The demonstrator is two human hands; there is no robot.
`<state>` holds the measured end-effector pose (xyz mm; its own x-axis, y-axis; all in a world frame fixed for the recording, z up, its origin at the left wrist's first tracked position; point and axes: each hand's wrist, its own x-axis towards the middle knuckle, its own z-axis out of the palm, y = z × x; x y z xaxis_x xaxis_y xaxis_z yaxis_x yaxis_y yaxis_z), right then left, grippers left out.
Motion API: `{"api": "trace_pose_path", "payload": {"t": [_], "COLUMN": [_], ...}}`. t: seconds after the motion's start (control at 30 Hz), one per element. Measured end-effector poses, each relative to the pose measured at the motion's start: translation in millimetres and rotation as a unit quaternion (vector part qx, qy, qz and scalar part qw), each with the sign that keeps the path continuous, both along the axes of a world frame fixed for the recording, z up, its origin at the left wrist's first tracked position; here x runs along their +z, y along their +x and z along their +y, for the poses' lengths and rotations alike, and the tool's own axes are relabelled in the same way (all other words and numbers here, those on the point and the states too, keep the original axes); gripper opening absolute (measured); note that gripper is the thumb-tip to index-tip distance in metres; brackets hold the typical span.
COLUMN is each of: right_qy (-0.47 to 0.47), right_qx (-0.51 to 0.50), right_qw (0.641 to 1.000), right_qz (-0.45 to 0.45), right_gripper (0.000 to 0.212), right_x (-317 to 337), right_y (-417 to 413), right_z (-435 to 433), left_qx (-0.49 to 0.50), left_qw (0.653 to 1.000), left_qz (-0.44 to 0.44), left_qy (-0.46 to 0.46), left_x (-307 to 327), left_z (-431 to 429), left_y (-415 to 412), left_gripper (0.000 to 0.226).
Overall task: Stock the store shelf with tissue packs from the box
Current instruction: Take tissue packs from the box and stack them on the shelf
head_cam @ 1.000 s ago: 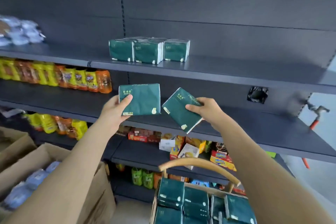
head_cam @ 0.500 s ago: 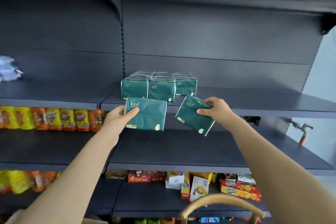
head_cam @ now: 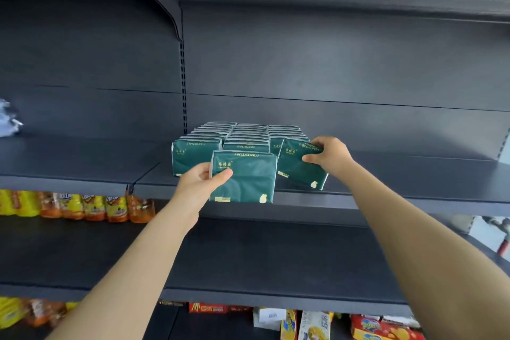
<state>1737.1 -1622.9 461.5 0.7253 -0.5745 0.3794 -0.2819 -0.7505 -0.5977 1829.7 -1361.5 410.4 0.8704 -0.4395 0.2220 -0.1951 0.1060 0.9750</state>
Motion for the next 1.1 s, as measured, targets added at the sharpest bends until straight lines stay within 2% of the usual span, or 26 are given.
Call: {"api": "trace_pose_path", "payload": {"t": [0.1, 0.2, 0.3, 0.4, 0.47, 0.57, 0.63, 0.73, 0.87, 1.0, 1.1], "right_qy": [-0.025, -0.064, -0.11, -0.167, -0.168, -0.11, -0.121, -0.196, -0.174, -0.169, -0.154], "right_qx": [0.011, 0.023, 0.039, 0.032, 0.032, 0.035, 0.04, 0.026, -0.014, -0.054, -0.052], "right_qw": [0.999, 0.998, 0.993, 0.984, 0.983, 0.993, 0.992, 0.976, 0.974, 0.976, 0.983], "right_qz": [0.017, 0.009, 0.006, 0.047, 0.062, 0.017, 0.02, 0.096, 0.144, 0.126, 0.083], "right_gripper": [0.05, 0.052, 0.049, 0.056, 0.063, 0.068, 0.063, 0.054, 0.048, 0.037, 0.041], "right_x": [0, -4, -13, -25, -33, -38, -35, -28, -19, -19, -19], "right_y": [25, 49, 70, 85, 90, 94, 97, 101, 112, 117, 109], "right_z": [-20, -34, -42, -51, -56, -58, -61, -64, -58, -50, -46], "left_qx": [0.011, 0.022, 0.017, 0.016, 0.011, 0.002, 0.001, -0.001, -0.002, -0.009, -0.012], "left_qw": [1.0, 0.999, 0.999, 0.999, 0.999, 0.999, 0.999, 0.999, 0.999, 0.999, 0.999], "left_qz": [-0.007, -0.017, -0.019, -0.019, -0.017, -0.019, -0.022, -0.025, -0.029, -0.029, -0.027], "left_qy": [0.003, 0.021, 0.035, 0.032, 0.03, 0.03, 0.026, 0.029, 0.034, 0.041, 0.044], "left_x": [0, -2, -7, -11, -15, -18, -18, -18, -18, -20, -20], "left_z": [-17, -28, -33, -38, -40, -41, -41, -40, -41, -43, -44], "left_y": [10, 17, 26, 33, 35, 37, 38, 39, 42, 38, 34], "left_gripper": [0.02, 0.01, 0.012, 0.015, 0.015, 0.017, 0.019, 0.023, 0.025, 0.034, 0.023]}}
